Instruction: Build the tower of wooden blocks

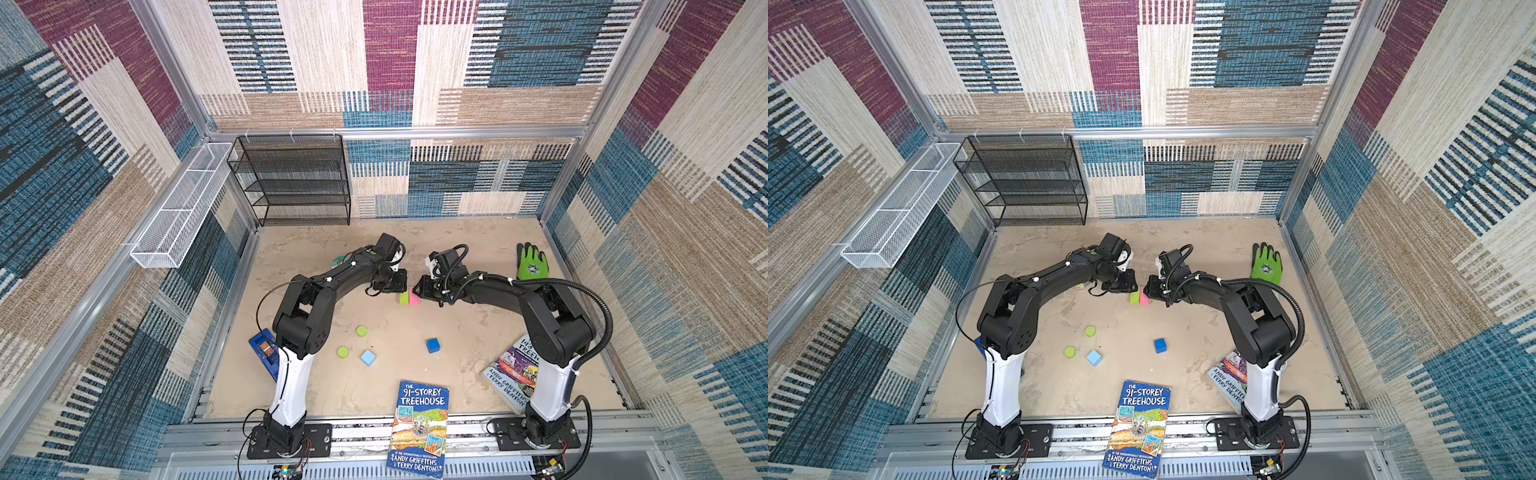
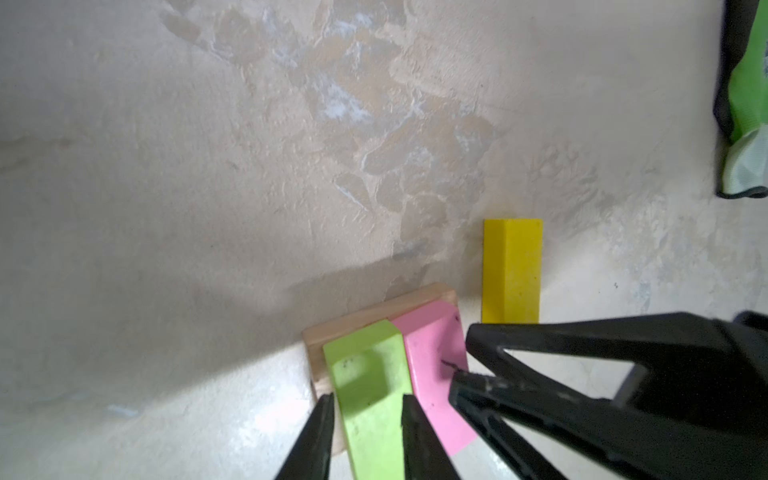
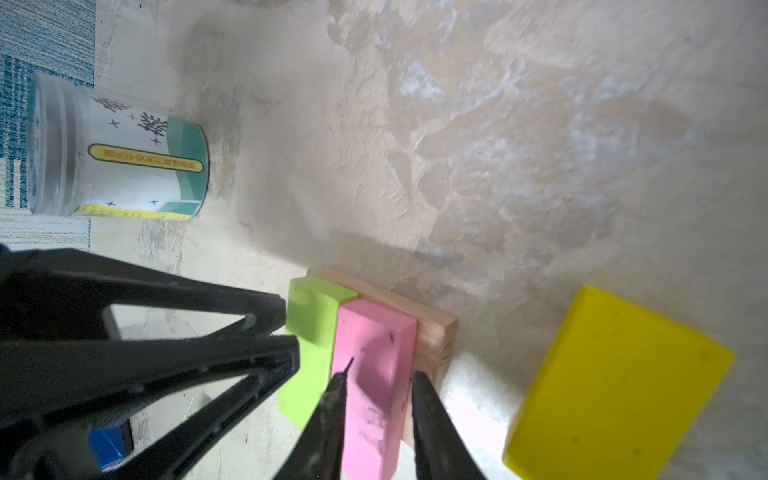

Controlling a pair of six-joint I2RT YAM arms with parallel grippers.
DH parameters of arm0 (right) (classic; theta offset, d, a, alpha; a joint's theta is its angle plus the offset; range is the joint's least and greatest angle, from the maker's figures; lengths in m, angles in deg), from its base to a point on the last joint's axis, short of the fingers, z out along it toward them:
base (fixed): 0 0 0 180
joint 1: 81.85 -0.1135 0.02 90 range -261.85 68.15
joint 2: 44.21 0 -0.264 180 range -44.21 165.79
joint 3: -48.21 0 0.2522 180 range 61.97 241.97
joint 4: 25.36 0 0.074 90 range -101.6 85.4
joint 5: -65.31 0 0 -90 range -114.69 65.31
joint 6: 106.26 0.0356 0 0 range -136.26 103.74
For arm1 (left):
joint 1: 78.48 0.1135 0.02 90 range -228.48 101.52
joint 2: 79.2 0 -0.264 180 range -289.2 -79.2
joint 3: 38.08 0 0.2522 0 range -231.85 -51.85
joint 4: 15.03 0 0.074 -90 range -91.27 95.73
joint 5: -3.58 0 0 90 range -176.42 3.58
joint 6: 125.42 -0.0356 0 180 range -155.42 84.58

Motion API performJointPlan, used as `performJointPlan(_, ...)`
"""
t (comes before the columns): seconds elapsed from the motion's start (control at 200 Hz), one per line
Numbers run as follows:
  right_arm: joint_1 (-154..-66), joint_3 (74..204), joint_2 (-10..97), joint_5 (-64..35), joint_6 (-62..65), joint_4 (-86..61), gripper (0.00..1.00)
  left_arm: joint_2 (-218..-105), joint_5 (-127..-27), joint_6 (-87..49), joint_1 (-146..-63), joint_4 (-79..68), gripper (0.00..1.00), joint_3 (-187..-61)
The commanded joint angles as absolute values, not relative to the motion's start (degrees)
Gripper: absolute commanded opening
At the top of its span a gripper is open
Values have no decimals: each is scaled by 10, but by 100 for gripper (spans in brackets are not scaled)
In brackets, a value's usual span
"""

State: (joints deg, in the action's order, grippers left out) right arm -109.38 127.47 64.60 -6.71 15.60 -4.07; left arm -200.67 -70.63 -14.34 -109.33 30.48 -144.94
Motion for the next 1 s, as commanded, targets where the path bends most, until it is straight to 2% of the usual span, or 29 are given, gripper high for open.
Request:
performJointPlan(0.0,-1094,1273,640,-69,159,-47,30,-2009,-696,-140,-1093,306,32,-1455)
performJointPlan(0.996,-1094,1269,643,-58,163,-53,22,-2009,-696,-137,-1095,305,30,-1458)
